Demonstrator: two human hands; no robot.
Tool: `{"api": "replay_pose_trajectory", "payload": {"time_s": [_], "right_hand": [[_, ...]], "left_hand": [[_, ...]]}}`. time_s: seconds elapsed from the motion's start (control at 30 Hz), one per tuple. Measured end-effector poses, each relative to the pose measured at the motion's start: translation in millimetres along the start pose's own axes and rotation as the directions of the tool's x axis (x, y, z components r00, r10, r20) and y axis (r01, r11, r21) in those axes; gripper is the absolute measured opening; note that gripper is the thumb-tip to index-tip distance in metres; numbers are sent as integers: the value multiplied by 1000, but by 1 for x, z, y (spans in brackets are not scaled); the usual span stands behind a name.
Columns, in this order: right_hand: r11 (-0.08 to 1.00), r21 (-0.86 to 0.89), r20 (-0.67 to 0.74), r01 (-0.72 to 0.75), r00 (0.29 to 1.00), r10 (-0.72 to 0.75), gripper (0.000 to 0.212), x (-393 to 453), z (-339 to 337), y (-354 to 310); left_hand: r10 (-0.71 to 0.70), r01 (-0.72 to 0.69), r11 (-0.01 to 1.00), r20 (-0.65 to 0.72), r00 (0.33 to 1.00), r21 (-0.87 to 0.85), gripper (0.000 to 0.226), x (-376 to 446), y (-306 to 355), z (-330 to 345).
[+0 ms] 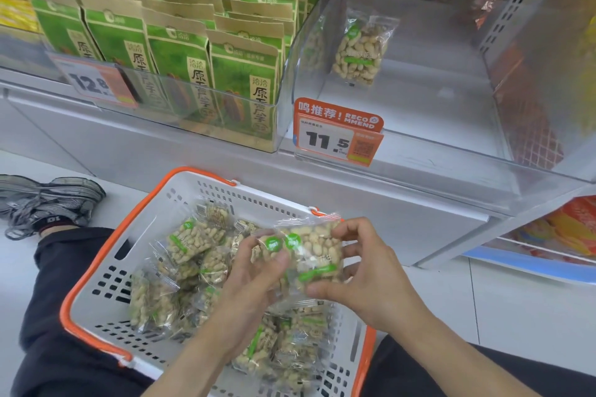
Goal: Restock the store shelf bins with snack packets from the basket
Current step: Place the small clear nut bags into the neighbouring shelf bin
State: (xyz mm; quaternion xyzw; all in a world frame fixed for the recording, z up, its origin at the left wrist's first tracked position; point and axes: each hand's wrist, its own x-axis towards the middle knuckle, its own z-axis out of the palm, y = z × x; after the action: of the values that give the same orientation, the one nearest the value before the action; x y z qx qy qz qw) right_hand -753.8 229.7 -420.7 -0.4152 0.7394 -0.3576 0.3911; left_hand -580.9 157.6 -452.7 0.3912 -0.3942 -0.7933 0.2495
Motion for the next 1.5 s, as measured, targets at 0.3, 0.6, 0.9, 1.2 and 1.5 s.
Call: {"api": "replay_pose_trajectory", "payload": {"time_s": [0.3, 0.6, 0.9, 1.2, 1.5], "right_hand": [[995, 22, 45, 95, 994, -96, 82, -15, -5, -19], [960, 144, 122, 239, 959, -256, 94, -11, -73, -53], [712, -210, -515, 670, 544, -663, 74, 3, -118, -113], [922, -272, -570, 277, 726, -386, 83, 95, -155, -132], [995, -101, -412, 0, 910, -42, 72, 189, -142, -137]], "left_hand": [[263, -227, 918, -70, 962, 325, 60, -8, 18, 24], [453, -537, 625, 298, 840, 567, 60, -13, 85, 50], [861, -705, -6, 362, 357, 709, 37, 32, 147, 89], [702, -487, -253, 505, 502, 836, 21, 77, 133, 70], [714, -520, -192, 482, 508, 832, 15, 78, 136, 73]]}}
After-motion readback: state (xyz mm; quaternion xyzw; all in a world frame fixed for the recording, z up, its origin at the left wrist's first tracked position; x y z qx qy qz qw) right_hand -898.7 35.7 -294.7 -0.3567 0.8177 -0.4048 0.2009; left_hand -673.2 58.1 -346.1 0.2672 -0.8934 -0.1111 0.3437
